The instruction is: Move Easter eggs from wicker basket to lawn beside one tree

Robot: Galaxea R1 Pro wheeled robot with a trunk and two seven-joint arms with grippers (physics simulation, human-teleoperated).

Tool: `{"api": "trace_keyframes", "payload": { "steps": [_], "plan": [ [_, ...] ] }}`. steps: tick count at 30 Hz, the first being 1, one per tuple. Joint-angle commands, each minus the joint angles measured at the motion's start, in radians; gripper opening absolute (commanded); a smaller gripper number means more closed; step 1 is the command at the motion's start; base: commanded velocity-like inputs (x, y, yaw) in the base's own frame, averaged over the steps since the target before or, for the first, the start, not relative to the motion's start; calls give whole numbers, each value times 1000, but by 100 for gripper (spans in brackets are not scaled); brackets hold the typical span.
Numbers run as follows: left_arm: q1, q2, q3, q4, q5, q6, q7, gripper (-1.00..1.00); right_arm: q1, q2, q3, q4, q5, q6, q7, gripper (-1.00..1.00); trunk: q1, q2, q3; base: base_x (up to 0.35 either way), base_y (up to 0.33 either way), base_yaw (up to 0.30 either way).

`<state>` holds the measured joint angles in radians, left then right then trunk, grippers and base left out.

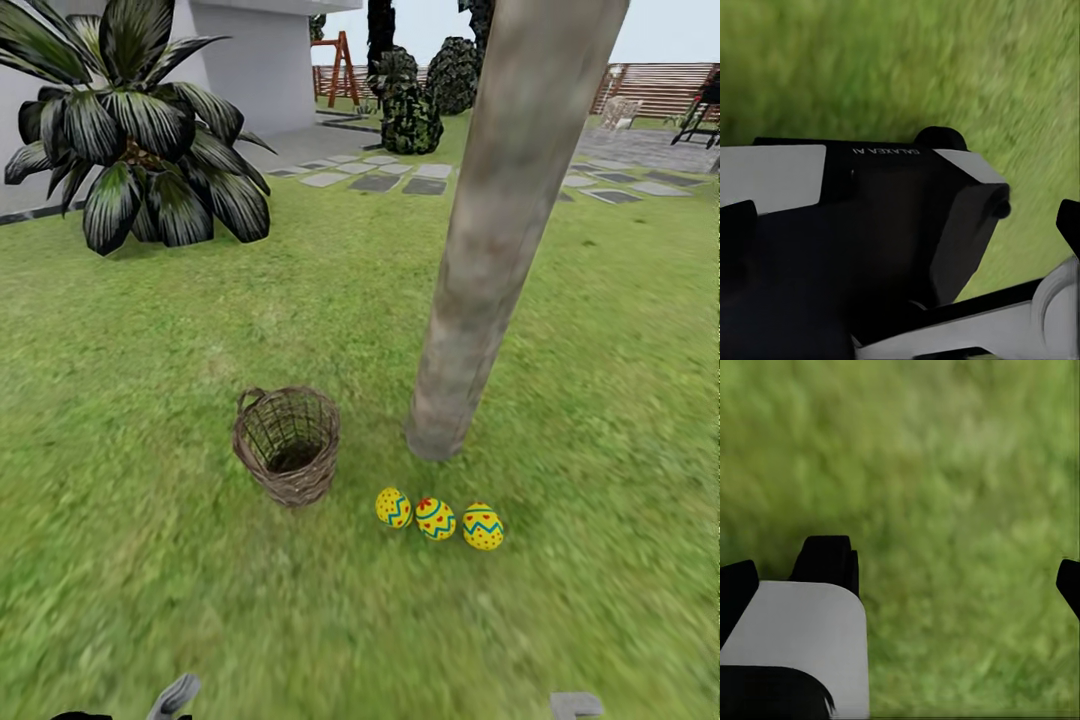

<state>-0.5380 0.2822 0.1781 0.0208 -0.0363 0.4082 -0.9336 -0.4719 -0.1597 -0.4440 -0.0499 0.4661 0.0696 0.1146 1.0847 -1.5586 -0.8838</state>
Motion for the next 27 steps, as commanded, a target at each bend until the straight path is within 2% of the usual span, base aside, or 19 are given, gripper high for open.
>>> {"api": "trace_keyframes", "payload": {
  "steps": [1, 8, 12, 13, 14, 16, 19, 20, 23, 27],
  "plan": [
    [-1, 0, 8, 2, -4, 8, -2, 100, 1, 0, -9, -2, 9, 5, 5, 100, -4, 7, 4, 0, 0, -64],
    [2, 1, 9, 7, -3, 8, 1, 100, 2, 1, -8, 5, 8, -46, 5, 100, -31, 56, 37, 0, 0, -64],
    [3, -4, 8, 14, 6, 8, 143, 100, 3, 3, -8, 11, 7, -54, 5, 100, -46, 84, 56, 0, 0, -64],
    [3, -7, 8, 14, 22, 8, 185, 100, 3, 3, -8, 12, 6, -54, 5, 100, -50, 91, 61, 0, 0, -64],
    [3, -7, 8, 15, 61, 8, 222, 100, 7, 3, -8, 13, 5, -55, 5, 100, -54, 98, 66, 0, 0, -59],
    [4, -3, 8, 16, 84, 8, 236, 100, 9, 3, -9, 13, 4, -56, 5, 100, -61, 112, 75, 0, 0, -31],
    [4, -1, 8, 16, 92, 8, 266, 100, 10, 3, -9, 13, 4, -57, 5, 100, -73, 133, 89, 0, 0, -9],
    [4, -3, 8, 17, 94, 8, 314, 100, 10, 3, -9, 13, 4, -57, 5, 100, -77, 140, 94, 0, 0, -2],
    [4, -11, 8, 17, 99, 8, 407, 100, 10, 3, -9, 12, -3, -58, 5, 100, -88, 161, 108, 0, 0, 0],
    [5, -28, 8, 18, 100, 8, 484, 100, 10, 2, -10, 11, -4, -59, 5, 100, -104, 189, 127, 0, 0, 0]
  ]
}}
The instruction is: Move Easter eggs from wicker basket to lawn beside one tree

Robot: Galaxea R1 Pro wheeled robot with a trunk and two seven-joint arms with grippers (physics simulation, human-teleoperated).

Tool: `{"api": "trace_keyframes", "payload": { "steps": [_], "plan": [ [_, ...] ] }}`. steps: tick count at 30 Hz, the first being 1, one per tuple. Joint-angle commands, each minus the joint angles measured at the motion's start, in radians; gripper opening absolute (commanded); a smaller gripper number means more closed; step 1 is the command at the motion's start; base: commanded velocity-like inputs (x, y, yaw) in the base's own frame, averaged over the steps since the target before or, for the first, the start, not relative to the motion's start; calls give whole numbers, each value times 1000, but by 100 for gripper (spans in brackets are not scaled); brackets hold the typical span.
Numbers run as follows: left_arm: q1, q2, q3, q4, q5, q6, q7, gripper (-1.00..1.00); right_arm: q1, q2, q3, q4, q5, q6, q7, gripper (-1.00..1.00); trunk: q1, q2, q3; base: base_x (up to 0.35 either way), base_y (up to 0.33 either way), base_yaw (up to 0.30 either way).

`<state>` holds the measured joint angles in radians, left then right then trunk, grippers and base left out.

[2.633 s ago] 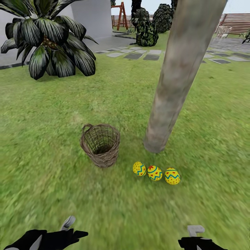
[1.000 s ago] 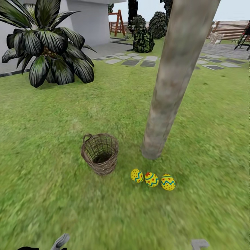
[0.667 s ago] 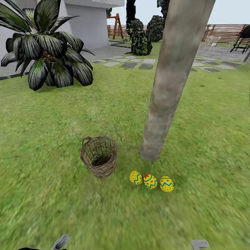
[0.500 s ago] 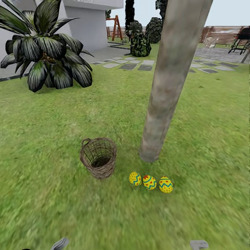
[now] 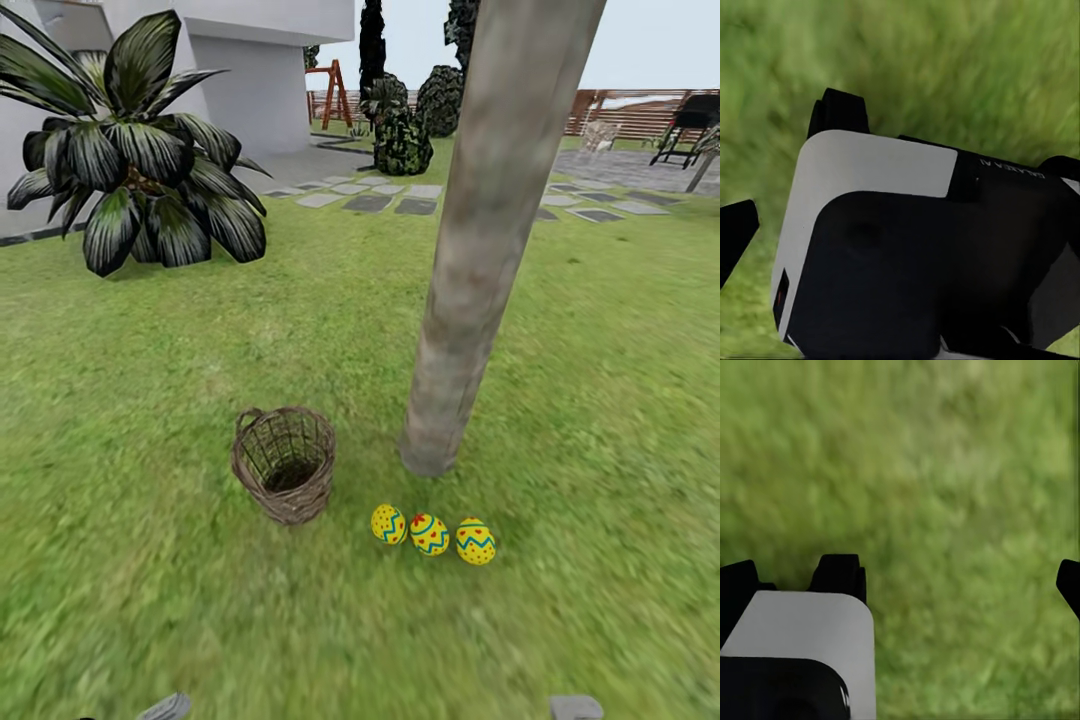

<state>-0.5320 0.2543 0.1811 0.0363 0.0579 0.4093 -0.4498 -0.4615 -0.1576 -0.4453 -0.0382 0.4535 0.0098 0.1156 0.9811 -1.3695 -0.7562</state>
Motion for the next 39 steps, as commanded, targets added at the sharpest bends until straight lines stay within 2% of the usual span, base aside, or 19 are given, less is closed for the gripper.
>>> {"api": "trace_keyframes", "payload": {
  "steps": [1, 8, 12, 17, 22, 23, 27, 28, 32, 39],
  "plan": [
    [-1, -9, 5, 8, 6, 6, 54, 100, 0, 0, -9, 0, 6, 2, 4, 100, -4, 7, 4, 0, 0, 0],
    [8, -21, 5, 18, 7, -5, 129, 100, 0, 0, -10, 1, 5, 1, 4, 100, -31, 56, 37, 0, 0, 0],
    [40, -23, 5, 19, 7, -116, 139, 100, 3, 1, -10, 4, 3, -29, 4, 100, -46, 84, 56, 0, 0, 0],
    [52, -39, 5, 19, 7, -168, 140, 100, 13, 1, -10, 24, 3, -113, 4, 100, -65, 119, 80, 0, 0, 0],
    [69, -50, 5, 20, 8, -237, 140, 100, 18, 1, -10, 27, 4, -122, 4, 100, -84, 154, 104, 0, 0, 0],
    [76, -56, 5, 19, 19, -255, 140, 100, 23, 1, -10, 27, 5, -123, 4, 100, -88, 161, 108, 0, 0, -4],
    [91, -63, 5, 20, 124, -271, 140, 100, 28, 1, -10, 26, 5, -125, 4, 100, -104, 189, 127, 0, 0, -49],
    [97, -64, 5, 20, 135, -271, 140, 100, 29, 1, -10, 26, 5, -126, 4, 100, -107, 196, 132, 0, 0, -63],
    [112, -65, 5, 20, 153, -273, 140, 100, 31, 1, -10, 27, 5, -150, 4, 100, -123, 224, 151, 0, 0, -65],
    [142, -66, 5, 20, 156, -274, 141, 100, 65, 12, -10, 27, 4, -188, 4, 100, -150, 273, 184, 0, 0, -67]
  ]
}}
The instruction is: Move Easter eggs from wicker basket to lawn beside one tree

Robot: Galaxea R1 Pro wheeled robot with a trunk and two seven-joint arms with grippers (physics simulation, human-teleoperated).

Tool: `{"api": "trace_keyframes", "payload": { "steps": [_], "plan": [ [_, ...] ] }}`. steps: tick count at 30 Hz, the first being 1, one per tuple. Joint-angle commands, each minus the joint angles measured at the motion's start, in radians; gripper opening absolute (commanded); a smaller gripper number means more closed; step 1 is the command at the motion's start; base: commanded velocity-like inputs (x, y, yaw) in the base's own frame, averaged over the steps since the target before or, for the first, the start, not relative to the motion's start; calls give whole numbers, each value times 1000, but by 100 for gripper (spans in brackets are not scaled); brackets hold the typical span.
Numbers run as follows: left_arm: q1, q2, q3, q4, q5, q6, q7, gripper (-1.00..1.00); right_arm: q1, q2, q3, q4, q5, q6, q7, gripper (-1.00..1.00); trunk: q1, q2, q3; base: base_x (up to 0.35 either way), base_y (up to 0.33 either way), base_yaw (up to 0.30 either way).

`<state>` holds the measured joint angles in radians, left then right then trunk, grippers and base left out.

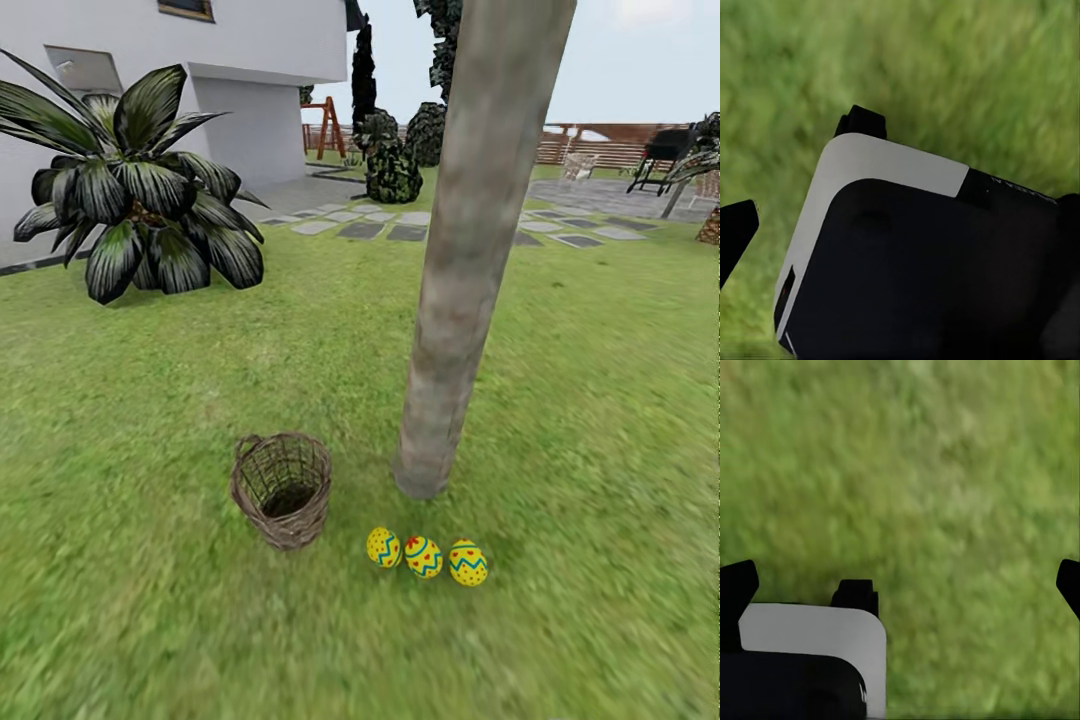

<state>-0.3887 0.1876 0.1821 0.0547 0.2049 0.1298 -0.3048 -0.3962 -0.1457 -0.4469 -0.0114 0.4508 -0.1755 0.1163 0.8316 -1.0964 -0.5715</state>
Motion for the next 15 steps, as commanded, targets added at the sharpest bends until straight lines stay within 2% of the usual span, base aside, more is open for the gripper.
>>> {"api": "trace_keyframes", "payload": {
  "steps": [1, 3, 5, 6, 9, 12, 15],
  "plan": [
    [9, 0, 4, 2, 13, -1, 3, 100, 15, 1, -9, 1, 6, -19, 3, 100, -4, 7, 4, 0, 0, -76],
    [14, -3, 4, 2, 20, -17, 26, 100, 24, 1, -9, 1, 6, -32, 3, 100, -12, 21, 14, 0, 0, -81],
    [18, -21, 4, 2, 27, -46, 89, 100, 42, 1, -9, 1, 7, -45, 3, 100, -19, 35, 23, 0, 0, -87],
    [20, -43, 4, 2, 29, -61, 153, 100, 53, 1, -9, 1, 8, -49, 3, 100, -19, 35, 25, 0, 0, -92],
    [22, -84, 3, 1, 27, -77, 299, 100, 66, 2, -9, 1, 9, -54, 3, 100, -19, 35, 29, 0, 0, -95],
    [22, -94, 3, 1, 28, -80, 351, 100, 69, 2, -9, 2, 8, -54, 3, 100, -19, 35, 34, 0, 0, -97],
    [23, -92, 3, 2, 31, -81, 363, 100, 73, 2, -9, 18, 9, -55, 4, 100, -19, 35, 39, 0, 0, -98]
  ]
}}
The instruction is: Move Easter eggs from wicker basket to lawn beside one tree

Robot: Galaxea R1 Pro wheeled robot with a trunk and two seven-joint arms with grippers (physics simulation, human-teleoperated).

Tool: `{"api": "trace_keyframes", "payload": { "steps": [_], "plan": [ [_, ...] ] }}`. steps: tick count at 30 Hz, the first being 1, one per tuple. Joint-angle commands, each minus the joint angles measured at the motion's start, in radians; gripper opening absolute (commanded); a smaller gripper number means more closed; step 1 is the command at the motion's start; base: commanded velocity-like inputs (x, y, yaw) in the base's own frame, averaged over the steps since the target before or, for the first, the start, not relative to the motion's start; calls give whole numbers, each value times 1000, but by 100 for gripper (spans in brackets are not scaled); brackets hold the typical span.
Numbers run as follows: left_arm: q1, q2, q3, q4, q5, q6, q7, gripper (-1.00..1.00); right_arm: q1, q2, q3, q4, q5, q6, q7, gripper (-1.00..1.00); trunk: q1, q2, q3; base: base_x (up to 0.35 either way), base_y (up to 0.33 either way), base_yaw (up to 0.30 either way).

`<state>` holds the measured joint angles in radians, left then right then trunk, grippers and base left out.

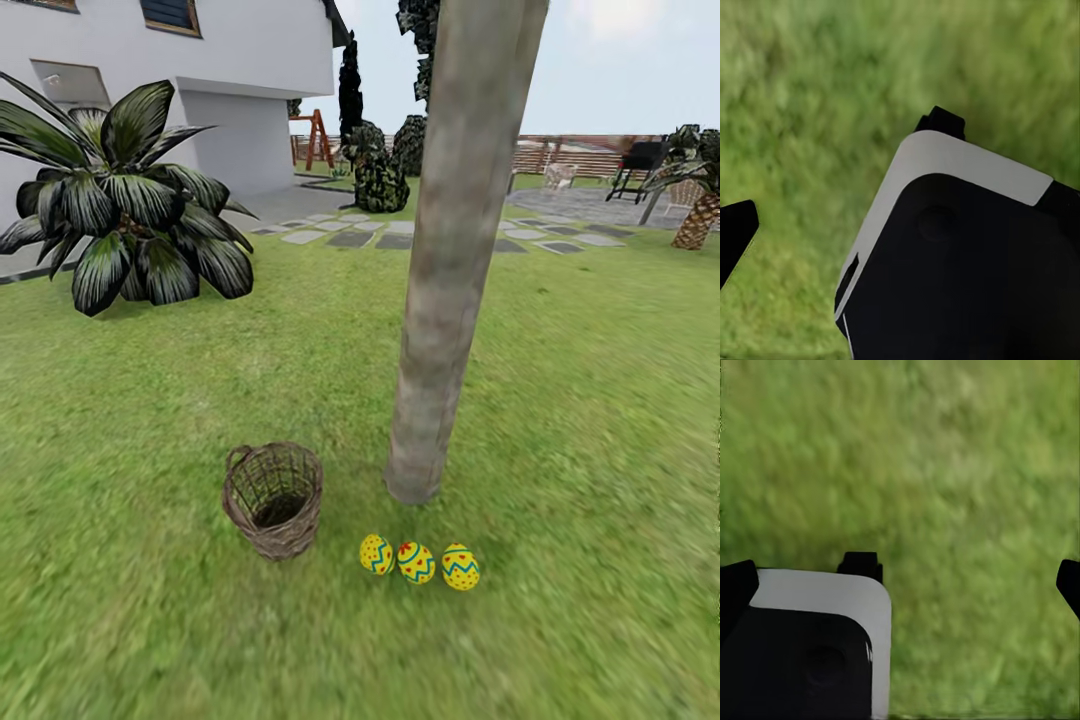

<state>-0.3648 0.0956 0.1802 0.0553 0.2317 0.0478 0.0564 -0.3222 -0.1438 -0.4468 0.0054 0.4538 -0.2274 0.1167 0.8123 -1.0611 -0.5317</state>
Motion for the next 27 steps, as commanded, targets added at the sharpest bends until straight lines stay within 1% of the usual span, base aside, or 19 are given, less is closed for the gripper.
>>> {"api": "trace_keyframes", "payload": {
  "steps": [1, 4, 5, 8, 27],
  "plan": [
    [-1, 1, 5, 1, 4, 1, 2, 100, 0, 0, -9, 3, 6, -3, 4, 100, 0, -1, 1, 0, 0, -98],
    [3, 9, 3, 1, 0, 3, 8, 100, 1, 0, -9, 10, 5, -3, 4, 100, 0, -1, 6, 0, 0, -98],
    [4, 33, 2, 2, 0, 4, 10, 100, 1, 0, -9, 11, 6, -3, 4, 100, 0, -1, 7, 0, 0, -98],
    [5, 56, 1, 0, 0, 4, 10, 100, 2, 0, -9, 11, 6, -3, 4, 100, 0, -1, 12, 0, 0, -92],
    [6, 58, 1, 0, 1, 3, 10, 100, 3, 2, -8, 15, 9, -2, 3, 100, 0, -1, 42, 0, 0, -13]
  ]
}}
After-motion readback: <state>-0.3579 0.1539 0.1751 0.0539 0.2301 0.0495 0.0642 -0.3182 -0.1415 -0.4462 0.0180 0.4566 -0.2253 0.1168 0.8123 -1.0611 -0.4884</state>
